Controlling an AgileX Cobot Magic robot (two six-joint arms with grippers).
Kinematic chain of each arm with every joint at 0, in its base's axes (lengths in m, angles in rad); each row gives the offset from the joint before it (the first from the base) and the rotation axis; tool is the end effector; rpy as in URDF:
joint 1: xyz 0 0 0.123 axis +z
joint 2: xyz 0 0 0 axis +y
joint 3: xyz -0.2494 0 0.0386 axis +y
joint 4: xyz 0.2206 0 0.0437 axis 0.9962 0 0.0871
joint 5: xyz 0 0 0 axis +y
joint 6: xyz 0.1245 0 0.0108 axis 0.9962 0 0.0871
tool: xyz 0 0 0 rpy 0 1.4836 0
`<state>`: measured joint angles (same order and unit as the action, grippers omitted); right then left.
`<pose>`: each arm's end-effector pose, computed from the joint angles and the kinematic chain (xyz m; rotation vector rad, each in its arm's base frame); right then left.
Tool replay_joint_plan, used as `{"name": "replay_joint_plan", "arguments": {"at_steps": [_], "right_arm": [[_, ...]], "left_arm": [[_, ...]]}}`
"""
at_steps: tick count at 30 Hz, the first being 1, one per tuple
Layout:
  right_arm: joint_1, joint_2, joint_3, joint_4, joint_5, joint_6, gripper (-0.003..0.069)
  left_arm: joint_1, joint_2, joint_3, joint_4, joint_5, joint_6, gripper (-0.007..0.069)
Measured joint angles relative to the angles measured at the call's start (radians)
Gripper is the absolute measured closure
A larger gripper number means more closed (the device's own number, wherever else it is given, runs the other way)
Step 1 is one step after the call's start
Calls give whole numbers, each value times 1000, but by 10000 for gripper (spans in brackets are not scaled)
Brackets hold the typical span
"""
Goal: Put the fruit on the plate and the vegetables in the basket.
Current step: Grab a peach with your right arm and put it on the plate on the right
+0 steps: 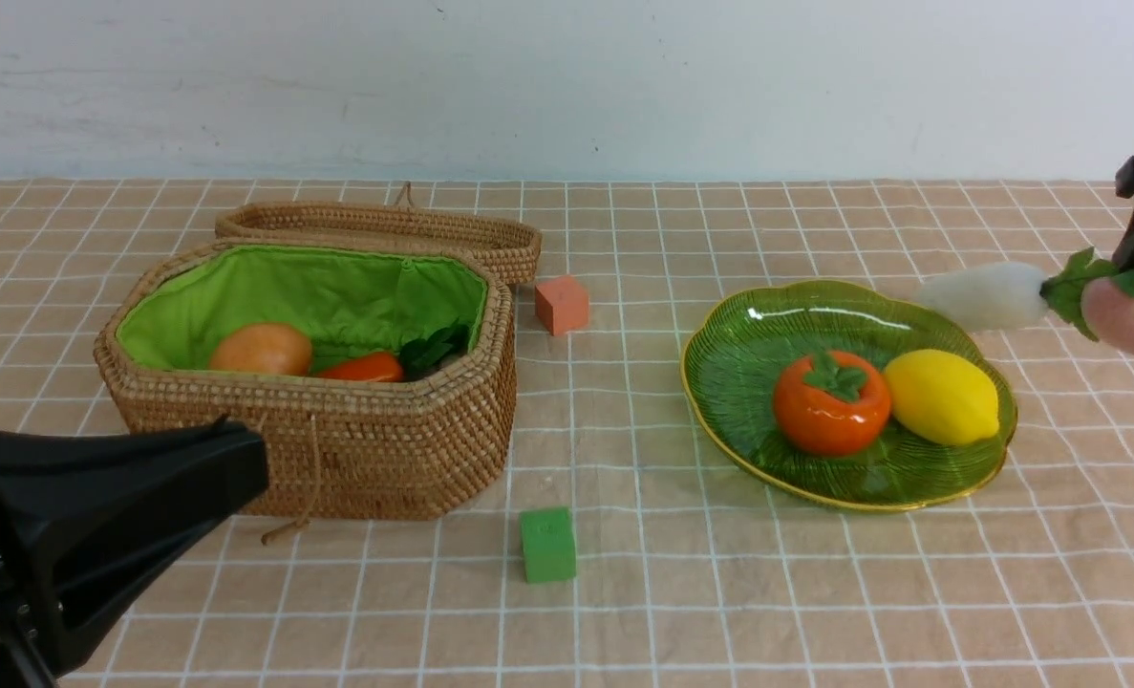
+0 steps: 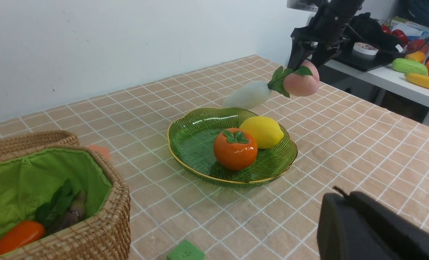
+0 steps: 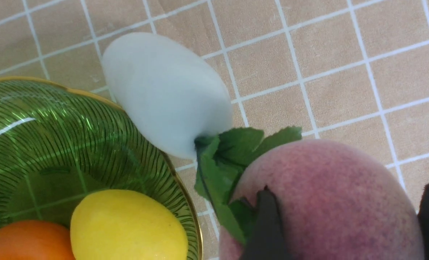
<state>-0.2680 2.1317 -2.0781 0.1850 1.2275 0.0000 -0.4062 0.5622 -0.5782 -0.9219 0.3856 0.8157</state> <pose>0.4241 -0.0940 0.2313 0.4054 2.7086 0.1835 0.1207 -0.0927 0.3195 0.5165 1.6616 -0.6109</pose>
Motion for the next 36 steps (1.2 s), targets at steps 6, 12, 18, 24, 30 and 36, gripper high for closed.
{"name": "replay_joint_plan", "arguments": {"at_steps": [6,12,18,24,30,36], "right_arm": [[5,59,0,71,6,0,287],[48,135,0,34,6,0,624],[101,165,0,-8,4,0,655],[99,163,0,-47,4,28,613],[99,103,0,-55,4,33,342],[99,-19,35,-137,3,75,111]], "left_arm": [[0,0,0,0,0,2,633],[0,0,0,0,0,30,633],[0,0,0,0,0,35,633],[0,0,0,0,0,47,629],[0,0,0,0,0,52,627],[0,0,0,0,0,52,627]]}}
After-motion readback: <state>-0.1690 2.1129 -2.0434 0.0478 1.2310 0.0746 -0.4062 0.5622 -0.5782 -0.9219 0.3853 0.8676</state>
